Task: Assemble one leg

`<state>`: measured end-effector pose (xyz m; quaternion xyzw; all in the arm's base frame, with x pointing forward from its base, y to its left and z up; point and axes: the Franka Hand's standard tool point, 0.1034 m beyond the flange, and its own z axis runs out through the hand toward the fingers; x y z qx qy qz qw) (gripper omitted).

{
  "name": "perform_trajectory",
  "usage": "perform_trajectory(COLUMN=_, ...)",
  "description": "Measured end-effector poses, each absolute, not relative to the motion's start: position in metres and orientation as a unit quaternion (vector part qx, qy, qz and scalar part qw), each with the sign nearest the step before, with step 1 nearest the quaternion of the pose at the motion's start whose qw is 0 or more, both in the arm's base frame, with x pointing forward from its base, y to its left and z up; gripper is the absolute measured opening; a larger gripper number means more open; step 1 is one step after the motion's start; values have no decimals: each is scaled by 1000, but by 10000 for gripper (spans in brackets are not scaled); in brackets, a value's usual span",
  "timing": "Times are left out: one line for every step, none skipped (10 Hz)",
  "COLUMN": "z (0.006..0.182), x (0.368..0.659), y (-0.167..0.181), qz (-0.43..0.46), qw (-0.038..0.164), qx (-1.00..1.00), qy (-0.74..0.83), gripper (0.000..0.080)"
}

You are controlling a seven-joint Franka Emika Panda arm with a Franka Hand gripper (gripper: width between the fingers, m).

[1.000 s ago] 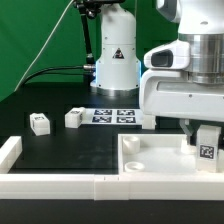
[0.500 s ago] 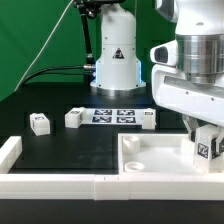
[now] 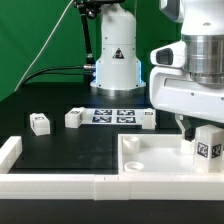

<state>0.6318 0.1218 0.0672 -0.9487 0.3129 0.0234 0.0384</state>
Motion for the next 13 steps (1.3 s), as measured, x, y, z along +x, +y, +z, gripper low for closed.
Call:
perform_trajectory(z=67, x=632, y=121, qz=21, qw=40, qx=-969, qy=243, gripper=648)
perform_trajectory(z=67, x=632, y=121, qz=17, qw=39, qx=-983, qy=178, gripper=648)
perform_trajectory(z=67, x=632, y=122, qz=15, qw=40, qx=-992, qy=117, gripper=649)
perform_trajectory(z=67, x=632, y=122, qz=13, qw=41, qx=-995, qy=86, gripper=649)
perform_trajectory(z=67, x=632, y=121, qz=11, qw=41, qx=-999, qy=23, gripper=649)
perform_trajectory(z=67, x=632, y=120, qz=8, qw=42, qx=-999, qy=-21, gripper=649)
perform_trajectory(z=67, x=633, y=119, qz=6, qw=42, qx=-996, qy=-74, gripper=649)
perform_trajectory(z=67, x=633, y=117, qz=5, qw=42, qx=-994, qy=-99, gripper=649)
perform_trajectory(z=67, x=633, y=115, qz=3, qw=39, qx=-988, qy=-150, gripper=649)
perform_trajectory(z=67, x=633, y=114, qz=3, qw=38, qx=-985, qy=-171, gripper=640)
perform_trajectory(z=67, x=633, y=114, qz=3, qw=38, qx=-986, qy=-162, gripper=640)
perform_trajectory(z=67, x=633, y=114, qz=3, qw=38, qx=-986, qy=-162, gripper=476)
perform_trajectory(z=67, x=633, y=114, qz=3, qw=38, qx=-986, qy=-162, gripper=291)
